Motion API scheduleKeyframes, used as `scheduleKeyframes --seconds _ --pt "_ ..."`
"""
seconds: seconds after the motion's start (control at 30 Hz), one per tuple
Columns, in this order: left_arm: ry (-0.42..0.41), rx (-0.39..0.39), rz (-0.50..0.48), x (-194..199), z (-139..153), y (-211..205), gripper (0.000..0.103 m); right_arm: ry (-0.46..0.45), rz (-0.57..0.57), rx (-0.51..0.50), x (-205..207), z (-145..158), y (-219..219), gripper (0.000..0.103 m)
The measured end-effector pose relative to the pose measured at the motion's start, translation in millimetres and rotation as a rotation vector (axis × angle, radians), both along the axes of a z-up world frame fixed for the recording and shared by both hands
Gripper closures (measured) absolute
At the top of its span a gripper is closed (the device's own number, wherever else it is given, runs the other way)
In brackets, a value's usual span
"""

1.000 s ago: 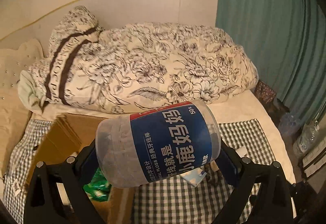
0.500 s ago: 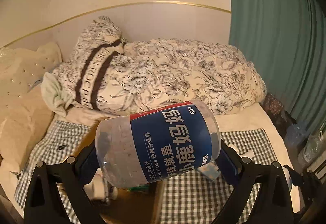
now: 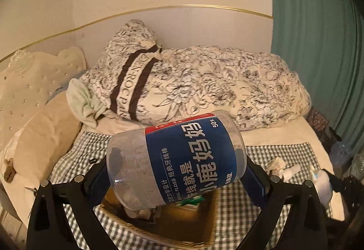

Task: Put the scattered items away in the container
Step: 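Lift the water bottle and bunny toy with both tools toward the box, then carry the water bottle and bunny toy with both tools over the box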

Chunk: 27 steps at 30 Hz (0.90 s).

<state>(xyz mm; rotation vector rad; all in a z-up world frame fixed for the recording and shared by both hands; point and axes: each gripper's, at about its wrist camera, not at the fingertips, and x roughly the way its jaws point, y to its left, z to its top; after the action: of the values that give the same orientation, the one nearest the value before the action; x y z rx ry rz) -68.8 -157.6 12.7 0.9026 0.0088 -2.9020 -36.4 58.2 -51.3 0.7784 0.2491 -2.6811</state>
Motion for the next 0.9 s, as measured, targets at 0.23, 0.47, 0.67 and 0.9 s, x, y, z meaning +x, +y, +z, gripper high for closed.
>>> scheduleKeyframes --seconds 0.23,0.47,0.67,0.9 --pt "-0.004 -0.013 0.056 5.1 -10.9 -35.2 0.004 -0.005 0.057 -0.012 -8.5 -1.4 -31.6 0.05" --pt "0.0 -0.036 0.085 6.7 -18.5 -53.2 0.004 -0.013 0.104 -0.018 -17.8 -4.7 -60.5 0.05" --pt "0.013 -0.033 0.085 3.4 -25.3 -60.6 0.004 -0.017 0.121 -0.017 -24.8 -7.7 -77.4 0.05" --pt "-0.003 -0.026 0.096 -6.3 -38.4 -71.2 0.004 -0.029 0.121 -0.018 -38.3 -14.8 -91.4 0.05"
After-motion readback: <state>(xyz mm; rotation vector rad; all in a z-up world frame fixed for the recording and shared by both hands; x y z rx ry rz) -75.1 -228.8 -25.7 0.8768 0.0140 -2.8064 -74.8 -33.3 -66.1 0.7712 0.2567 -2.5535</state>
